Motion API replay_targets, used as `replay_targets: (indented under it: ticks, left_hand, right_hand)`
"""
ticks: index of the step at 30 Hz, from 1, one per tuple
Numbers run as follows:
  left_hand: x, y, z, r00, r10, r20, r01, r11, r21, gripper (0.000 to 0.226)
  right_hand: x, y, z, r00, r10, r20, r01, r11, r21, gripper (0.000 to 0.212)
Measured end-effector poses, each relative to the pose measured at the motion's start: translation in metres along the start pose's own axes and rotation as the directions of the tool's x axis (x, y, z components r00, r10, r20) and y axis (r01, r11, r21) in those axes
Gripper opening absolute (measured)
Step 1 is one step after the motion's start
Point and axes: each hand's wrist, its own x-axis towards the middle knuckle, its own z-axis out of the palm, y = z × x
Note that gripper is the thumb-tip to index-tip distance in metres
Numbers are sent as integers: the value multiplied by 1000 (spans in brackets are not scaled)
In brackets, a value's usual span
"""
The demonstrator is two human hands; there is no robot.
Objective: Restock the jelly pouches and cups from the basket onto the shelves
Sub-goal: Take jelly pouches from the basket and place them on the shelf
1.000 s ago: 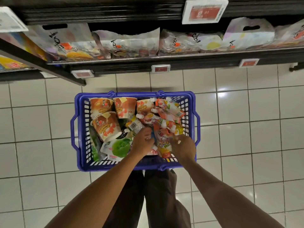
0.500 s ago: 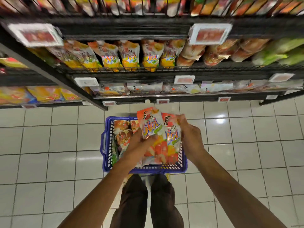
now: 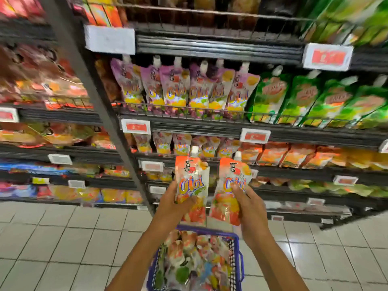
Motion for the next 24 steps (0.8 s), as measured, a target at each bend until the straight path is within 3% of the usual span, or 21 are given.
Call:
replay_targets:
  ticks: [8,14,18,20,24]
  left_hand:
    - [-13,114,-15,978,198,-69,-204,975,-93,21]
    - [-14,164,-13,949,294,-111,-307,942,-134,17]
    - [-11,182,-13,923,357,-143,-373,922,-101,22]
    - [-8,191,-15,906,393,-159,-407,911,-67,24]
    - [1,216,-24,875,452,-172,-460,888,-6,26]
  right_hand:
    - [-23,-99,30,965,-221,138,202,969,140,80]
    - [-18,-141,37,884,-415,215,406,910,87,38]
    - [-9,-158,43,881,-425,207,420,905,72,63]
    - [-6,-164,46,898,-392,202,380,920,97,65]
    - [-3,-185,58,832,-480,277,459,877,140,13]
